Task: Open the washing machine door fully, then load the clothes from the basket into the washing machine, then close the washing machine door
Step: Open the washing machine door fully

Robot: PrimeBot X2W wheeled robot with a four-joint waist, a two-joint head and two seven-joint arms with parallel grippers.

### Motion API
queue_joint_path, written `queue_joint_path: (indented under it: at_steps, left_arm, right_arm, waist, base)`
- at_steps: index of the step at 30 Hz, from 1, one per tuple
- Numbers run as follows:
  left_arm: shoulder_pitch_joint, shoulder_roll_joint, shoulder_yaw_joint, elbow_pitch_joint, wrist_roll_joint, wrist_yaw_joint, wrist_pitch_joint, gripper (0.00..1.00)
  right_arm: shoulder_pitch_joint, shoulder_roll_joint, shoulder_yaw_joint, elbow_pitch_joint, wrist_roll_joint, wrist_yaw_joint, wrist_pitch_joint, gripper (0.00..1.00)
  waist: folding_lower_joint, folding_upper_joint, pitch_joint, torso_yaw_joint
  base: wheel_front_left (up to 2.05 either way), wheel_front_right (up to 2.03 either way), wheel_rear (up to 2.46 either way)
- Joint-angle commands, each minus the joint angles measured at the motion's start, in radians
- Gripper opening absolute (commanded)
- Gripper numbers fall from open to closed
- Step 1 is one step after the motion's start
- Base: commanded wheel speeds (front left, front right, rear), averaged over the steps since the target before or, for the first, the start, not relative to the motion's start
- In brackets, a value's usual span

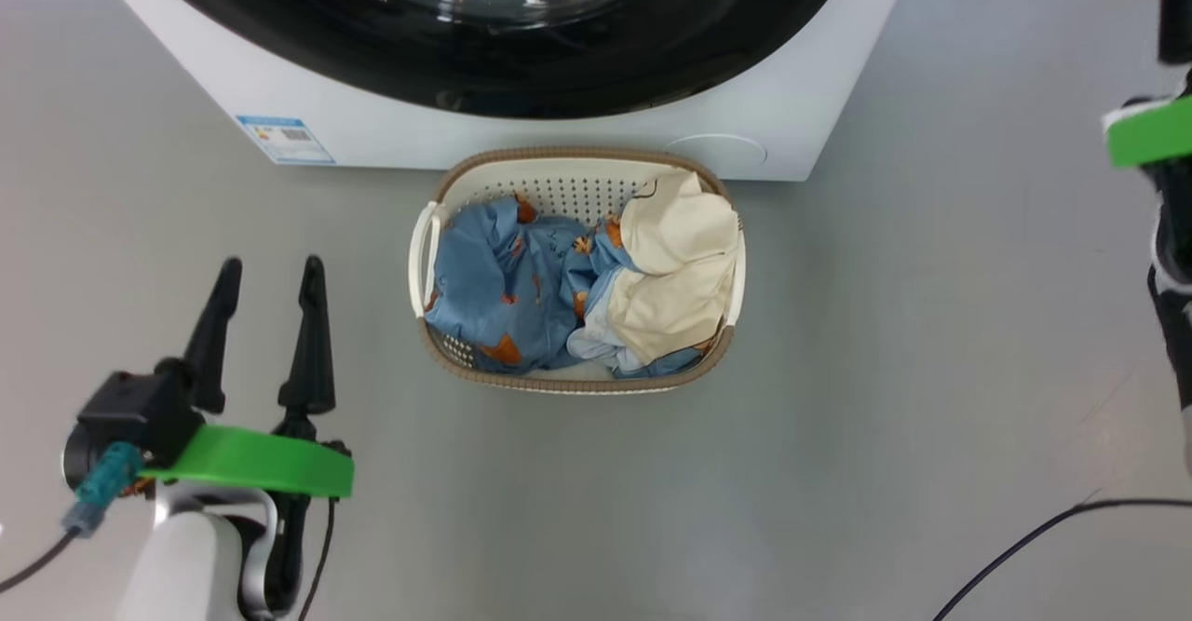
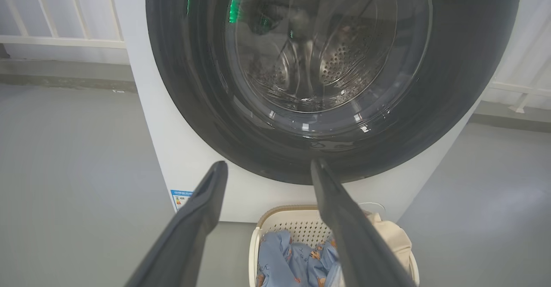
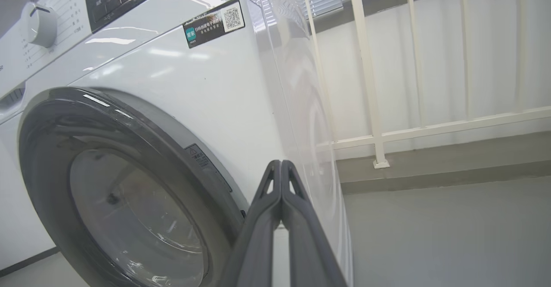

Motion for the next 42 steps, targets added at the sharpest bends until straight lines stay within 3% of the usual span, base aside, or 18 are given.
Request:
queue_joint_path:
  at_steps: [1, 11, 19, 36, 42]
  left_arm:
    - [-0.032, 0.025, 0.030, -0.041, -0.013, -0.001, -0.006, 1.00]
    - [-0.052, 0.033, 0.029, -0.096, -0.039, -0.001, -0.006, 1.00]
    - [-0.076, 0.024, 0.023, -0.093, -0.044, -0.002, -0.006, 1.00]
    - [-0.089, -0.002, 0.027, -0.102, -0.057, -0.002, -0.006, 1.00]
    - [-0.093, -0.008, 0.039, -0.114, -0.059, -0.002, -0.006, 1.00]
  right_arm:
    - [-0.022, -0.006, 0.016, -0.025, 0.022, 0.001, 0.006, 0.00]
    - [-0.186, -0.025, -0.001, 0.025, 0.389, 0.001, 0.135, 0.00]
    - [-0.307, -0.050, 0.010, 0.093, 0.684, 0.001, 0.366, 0.00]
    - [-0.430, -0.079, 0.036, 0.174, 0.946, 0.001, 0.679, 0.00]
    - [-0.476, -0.084, 0.028, 0.228, 0.983, 0.001, 0.742, 0.00]
  waist:
    - [0.0000, 0.0000, 0.021, 0.015]
    - [0.0000, 0.0000, 0.108, 0.042]
    - [0.0000, 0.0000, 0.154, 0.075]
    - [0.0000, 0.0000, 0.196, 0.120]
    - [0.0000, 0.0000, 0.208, 0.133]
  base:
    - [0.00, 0.00, 0.00]
    - [0.00, 0.00, 0.00]
    - [0.00, 0.00, 0.00]
    - [0.00, 0.00, 0.00]
    - [0.00, 0.00, 0.00]
